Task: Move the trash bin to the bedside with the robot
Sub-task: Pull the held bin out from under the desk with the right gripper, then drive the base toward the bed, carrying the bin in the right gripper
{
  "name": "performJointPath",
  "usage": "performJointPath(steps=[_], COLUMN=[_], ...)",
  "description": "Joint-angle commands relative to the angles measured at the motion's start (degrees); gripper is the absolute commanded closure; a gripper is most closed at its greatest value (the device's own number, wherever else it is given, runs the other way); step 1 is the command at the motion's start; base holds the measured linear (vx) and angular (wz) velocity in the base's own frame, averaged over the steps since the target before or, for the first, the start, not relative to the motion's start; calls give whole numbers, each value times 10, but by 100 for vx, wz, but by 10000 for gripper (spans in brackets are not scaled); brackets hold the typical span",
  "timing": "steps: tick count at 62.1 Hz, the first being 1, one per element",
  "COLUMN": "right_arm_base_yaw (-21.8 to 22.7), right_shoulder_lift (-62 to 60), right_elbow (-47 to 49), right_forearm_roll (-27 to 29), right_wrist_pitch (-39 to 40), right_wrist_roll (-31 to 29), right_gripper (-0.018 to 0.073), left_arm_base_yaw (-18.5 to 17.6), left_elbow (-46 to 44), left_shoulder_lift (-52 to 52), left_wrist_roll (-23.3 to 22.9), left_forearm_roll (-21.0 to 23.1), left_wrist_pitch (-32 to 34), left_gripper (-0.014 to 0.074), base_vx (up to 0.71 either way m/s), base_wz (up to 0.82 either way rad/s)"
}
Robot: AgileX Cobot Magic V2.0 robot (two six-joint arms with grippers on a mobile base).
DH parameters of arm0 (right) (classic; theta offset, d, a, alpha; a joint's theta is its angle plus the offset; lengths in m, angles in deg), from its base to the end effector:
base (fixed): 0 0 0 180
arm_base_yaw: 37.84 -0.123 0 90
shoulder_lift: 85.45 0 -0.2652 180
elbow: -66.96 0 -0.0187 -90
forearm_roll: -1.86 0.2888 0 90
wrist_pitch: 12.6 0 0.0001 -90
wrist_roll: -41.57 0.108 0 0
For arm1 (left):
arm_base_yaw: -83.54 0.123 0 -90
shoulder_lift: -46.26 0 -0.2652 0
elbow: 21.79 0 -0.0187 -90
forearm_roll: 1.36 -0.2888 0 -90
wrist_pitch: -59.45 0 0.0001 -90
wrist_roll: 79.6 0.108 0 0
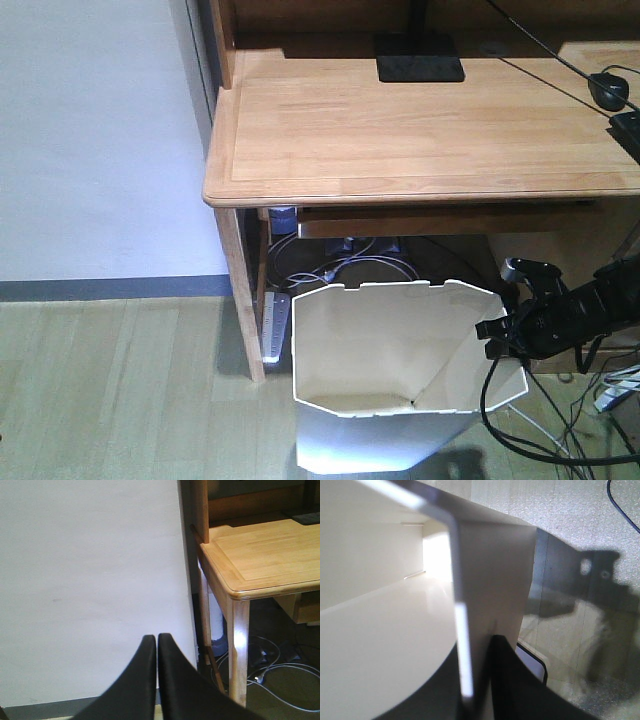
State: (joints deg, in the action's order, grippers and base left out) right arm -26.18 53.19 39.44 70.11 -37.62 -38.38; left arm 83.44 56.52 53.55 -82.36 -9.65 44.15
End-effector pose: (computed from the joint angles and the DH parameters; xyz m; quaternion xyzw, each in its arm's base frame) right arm 0.2958 -0.0176 -0.0767 -0.0246 0.9788 0.1879 0.0776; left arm 0.1295 0.0039 0.1772 0.0238 0.7698 0.0432 0.6364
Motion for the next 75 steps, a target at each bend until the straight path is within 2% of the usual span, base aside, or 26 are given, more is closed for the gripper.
performJointPath(steps=[1, 32, 75], right_arm_base_yaw=[1, 1, 1], right_shoulder_lift=[-41, -41, -41], right_elbow=[8, 8, 8], right_forearm_roll=[23, 23, 23], right_wrist_pitch=[-103, -105, -105], right_wrist_roll=[5, 5, 5], right_gripper=[565, 565, 565], left_arm_base_yaw=[-4, -4, -4], left_elbow=[17, 17, 17], left_shoulder_lift=[-6, -6, -6], left_wrist_roll=[-5, -5, -5], left_forearm_roll=[2, 2, 2], left_wrist_pitch=[42, 42, 42], left_gripper=[602, 602, 602], base_vx=[-1, -4, -5], base_wz=[5, 20, 57])
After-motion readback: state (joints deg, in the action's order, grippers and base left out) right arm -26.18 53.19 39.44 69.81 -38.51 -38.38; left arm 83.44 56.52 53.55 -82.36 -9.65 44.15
